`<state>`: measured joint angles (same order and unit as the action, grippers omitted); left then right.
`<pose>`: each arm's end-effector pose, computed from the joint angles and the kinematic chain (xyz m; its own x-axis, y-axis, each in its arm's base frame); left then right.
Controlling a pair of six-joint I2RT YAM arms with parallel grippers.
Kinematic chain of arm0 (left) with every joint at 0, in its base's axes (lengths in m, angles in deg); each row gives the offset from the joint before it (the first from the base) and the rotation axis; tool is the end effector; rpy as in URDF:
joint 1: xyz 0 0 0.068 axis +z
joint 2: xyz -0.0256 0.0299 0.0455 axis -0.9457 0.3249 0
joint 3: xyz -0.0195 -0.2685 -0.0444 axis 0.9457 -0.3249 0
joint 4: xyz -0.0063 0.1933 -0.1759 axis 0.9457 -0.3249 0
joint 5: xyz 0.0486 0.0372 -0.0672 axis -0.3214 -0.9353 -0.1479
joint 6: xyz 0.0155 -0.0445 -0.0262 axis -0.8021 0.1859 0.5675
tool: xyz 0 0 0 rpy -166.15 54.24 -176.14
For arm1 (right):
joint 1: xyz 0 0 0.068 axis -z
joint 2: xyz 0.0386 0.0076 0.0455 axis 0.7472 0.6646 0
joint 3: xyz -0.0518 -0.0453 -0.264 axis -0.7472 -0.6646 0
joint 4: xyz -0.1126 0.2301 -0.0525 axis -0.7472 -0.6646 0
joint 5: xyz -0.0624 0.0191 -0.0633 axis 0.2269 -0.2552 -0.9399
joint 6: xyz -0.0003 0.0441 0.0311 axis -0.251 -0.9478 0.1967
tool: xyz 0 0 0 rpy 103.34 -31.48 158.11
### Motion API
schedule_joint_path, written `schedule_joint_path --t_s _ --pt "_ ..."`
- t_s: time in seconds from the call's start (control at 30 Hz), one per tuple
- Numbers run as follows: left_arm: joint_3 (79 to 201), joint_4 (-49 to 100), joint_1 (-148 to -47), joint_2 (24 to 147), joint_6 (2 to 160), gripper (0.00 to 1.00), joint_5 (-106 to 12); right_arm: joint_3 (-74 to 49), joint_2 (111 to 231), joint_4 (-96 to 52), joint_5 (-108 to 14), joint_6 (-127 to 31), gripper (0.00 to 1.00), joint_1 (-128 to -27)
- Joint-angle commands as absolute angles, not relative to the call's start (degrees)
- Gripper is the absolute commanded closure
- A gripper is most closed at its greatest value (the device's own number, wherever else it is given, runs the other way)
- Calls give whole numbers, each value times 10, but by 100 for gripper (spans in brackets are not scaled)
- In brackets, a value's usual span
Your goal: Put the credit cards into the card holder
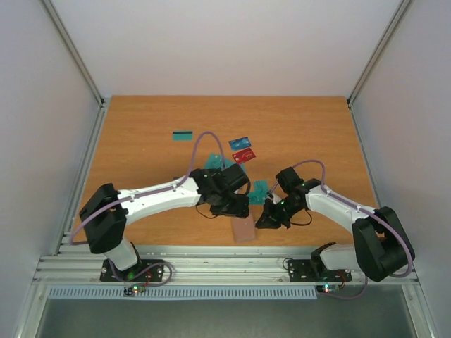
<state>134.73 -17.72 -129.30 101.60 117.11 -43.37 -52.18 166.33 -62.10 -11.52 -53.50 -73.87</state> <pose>0.1625 -0.2762 0.2293 -0.9696 0.2004 -0.1402 0.2416 0.8736 -0.4225 0.1701 0.1082 0.1590 -0.9579 -0.2866 -0.0156 -0.2163 0.6849 0.6958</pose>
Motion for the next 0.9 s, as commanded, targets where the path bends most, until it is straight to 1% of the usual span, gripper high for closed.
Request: schedule_joint_path --t_s 0.0,0.17,0.43,0.87 --pt "1424 -263 -1326 1070 1172 29 -485 -542 1626 -643 -106 -568 99 -743" --pt "1463 -280 -1343 1122 1182 29 -487 -550 1581 -647 -91 -586 99 -743" --pt "1515 -287 -1344 1178 1167 29 -485 -553 1563 -647 -88 -593 99 -743" --pt "1508 -250 -1343 1207 1172 28 -475 -547 1547 -659 -95 -597 99 -743"
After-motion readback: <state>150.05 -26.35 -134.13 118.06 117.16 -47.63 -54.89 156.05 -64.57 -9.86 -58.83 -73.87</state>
